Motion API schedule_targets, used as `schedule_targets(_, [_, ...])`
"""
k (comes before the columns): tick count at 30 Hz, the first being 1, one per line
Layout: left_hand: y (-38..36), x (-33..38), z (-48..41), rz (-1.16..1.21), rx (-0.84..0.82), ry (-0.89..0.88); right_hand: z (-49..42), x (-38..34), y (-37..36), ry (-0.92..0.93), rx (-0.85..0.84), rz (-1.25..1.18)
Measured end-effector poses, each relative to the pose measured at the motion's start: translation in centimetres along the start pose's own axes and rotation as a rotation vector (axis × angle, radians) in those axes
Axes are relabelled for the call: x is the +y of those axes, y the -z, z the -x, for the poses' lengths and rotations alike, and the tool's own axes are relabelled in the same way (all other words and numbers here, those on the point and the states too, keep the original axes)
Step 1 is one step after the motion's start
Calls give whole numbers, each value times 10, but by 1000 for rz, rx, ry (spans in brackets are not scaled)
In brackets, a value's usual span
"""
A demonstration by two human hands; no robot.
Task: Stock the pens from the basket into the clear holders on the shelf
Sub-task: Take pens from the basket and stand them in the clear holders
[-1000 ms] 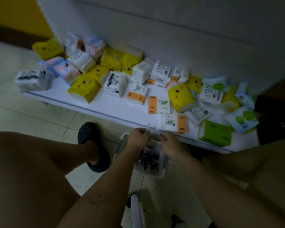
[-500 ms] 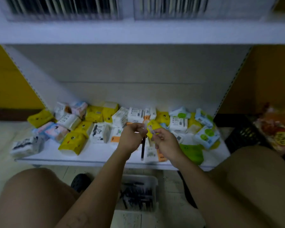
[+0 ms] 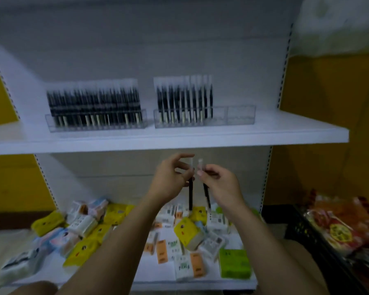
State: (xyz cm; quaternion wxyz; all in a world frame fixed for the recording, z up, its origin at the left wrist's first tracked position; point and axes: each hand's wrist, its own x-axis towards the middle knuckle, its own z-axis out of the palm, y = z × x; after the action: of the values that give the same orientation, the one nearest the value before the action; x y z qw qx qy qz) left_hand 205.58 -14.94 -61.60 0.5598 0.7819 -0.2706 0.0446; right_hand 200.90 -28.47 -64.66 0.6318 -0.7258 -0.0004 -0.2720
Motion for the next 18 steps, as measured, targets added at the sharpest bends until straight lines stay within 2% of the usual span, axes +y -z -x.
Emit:
schedule_targets(10, [3, 103, -59, -82, 23, -230, -65, -92, 50, 301, 67, 184])
schedule_targets(18, [5, 156, -127, -91, 85, -382, -133, -131, 71, 407, 162, 82])
